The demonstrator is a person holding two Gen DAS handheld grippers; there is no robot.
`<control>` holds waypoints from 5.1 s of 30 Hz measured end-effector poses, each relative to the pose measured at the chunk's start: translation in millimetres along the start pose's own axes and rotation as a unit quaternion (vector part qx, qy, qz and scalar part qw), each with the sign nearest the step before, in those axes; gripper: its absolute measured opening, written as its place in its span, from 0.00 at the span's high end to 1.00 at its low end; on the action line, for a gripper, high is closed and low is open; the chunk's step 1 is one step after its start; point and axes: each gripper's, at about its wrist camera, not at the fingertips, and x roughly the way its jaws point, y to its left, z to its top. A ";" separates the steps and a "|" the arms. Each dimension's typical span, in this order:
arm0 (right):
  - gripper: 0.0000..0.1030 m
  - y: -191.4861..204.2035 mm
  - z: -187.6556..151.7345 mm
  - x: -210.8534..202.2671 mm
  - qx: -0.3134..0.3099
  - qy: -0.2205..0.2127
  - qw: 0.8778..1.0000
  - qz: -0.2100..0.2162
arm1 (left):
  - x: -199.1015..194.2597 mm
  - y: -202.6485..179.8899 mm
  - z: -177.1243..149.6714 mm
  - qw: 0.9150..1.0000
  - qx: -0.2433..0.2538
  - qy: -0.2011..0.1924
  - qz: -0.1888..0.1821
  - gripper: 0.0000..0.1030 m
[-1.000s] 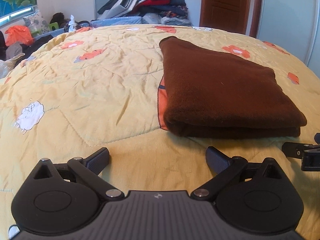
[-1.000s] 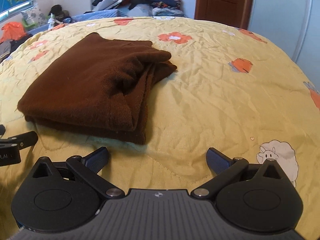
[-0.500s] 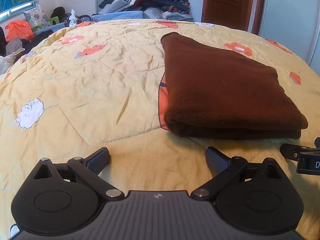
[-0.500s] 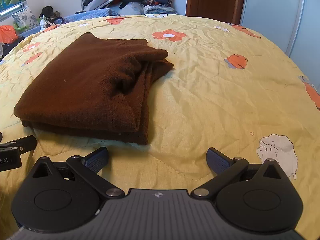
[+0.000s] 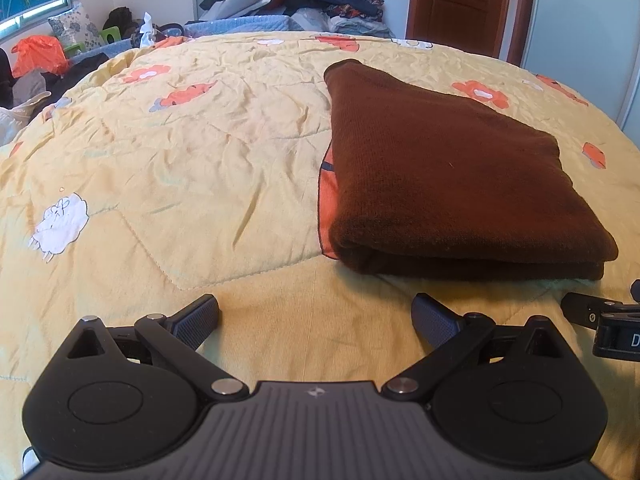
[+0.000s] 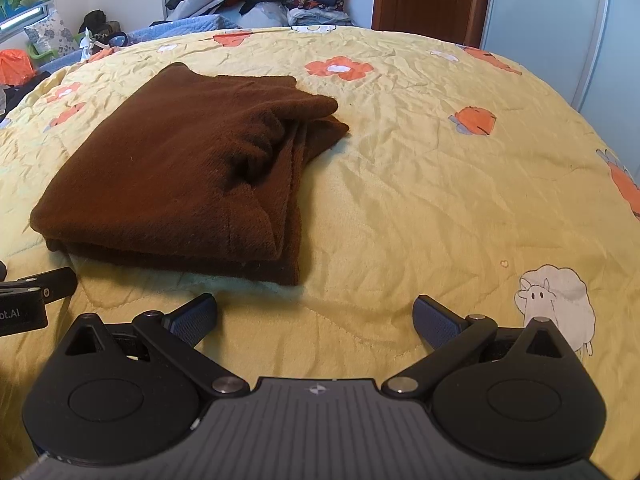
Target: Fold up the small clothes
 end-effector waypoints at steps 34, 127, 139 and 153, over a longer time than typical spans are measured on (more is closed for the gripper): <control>0.00 0.6 -1.7 -0.8 0.003 0.003 1.000 -0.001 | 2.4 0.4 4.7 1.000 -0.003 0.017 0.002 0.00; 0.00 2.3 -2.2 -1.7 -0.003 0.015 1.000 0.004 | 4.6 1.0 7.8 1.000 -0.005 0.026 0.003 0.00; 0.00 2.4 -1.9 -1.7 -0.003 0.015 1.000 0.004 | 4.5 1.2 7.9 1.000 -0.005 0.026 0.003 0.00; 0.00 2.6 -2.0 -1.8 -0.004 0.016 1.000 0.004 | 4.5 1.0 7.8 1.000 -0.005 0.026 0.003 0.00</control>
